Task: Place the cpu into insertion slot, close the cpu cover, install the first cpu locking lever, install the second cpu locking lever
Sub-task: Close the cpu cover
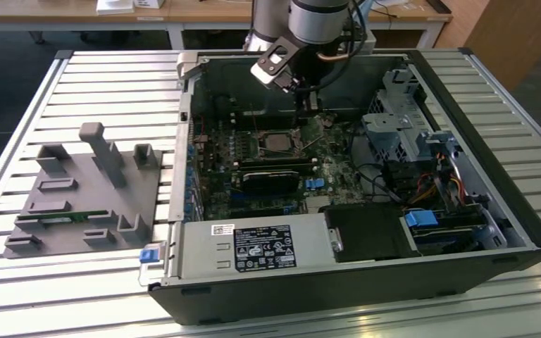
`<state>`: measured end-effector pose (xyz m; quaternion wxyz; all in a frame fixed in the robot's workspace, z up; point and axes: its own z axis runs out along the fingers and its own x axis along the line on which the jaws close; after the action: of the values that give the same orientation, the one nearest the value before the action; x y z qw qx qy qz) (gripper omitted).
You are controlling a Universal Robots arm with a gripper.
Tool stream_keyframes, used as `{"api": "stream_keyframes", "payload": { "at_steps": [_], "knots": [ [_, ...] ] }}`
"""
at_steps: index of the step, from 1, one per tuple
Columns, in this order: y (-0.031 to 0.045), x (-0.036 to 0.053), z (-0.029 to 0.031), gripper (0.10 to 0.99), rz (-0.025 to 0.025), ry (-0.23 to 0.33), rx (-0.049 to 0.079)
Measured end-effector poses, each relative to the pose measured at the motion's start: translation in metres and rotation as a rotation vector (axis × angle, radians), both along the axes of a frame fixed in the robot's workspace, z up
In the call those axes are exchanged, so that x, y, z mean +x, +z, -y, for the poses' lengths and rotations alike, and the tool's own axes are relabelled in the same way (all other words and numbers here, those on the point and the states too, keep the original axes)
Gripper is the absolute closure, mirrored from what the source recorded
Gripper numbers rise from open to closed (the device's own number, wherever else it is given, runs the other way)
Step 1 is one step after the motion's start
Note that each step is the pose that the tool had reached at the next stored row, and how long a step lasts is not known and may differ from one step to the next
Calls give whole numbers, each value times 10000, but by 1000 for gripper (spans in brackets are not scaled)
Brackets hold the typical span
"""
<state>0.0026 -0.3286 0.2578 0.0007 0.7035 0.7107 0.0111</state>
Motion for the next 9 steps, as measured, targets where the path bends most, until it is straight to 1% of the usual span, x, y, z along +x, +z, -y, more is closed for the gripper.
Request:
{"api": "stream_keyframes", "payload": {
  "at_steps": [4,9],
  "knots": [
    [0,104,0,980,-1,3,1],
    [18,135,-3,980,-1,4,-1]
  ]
}}
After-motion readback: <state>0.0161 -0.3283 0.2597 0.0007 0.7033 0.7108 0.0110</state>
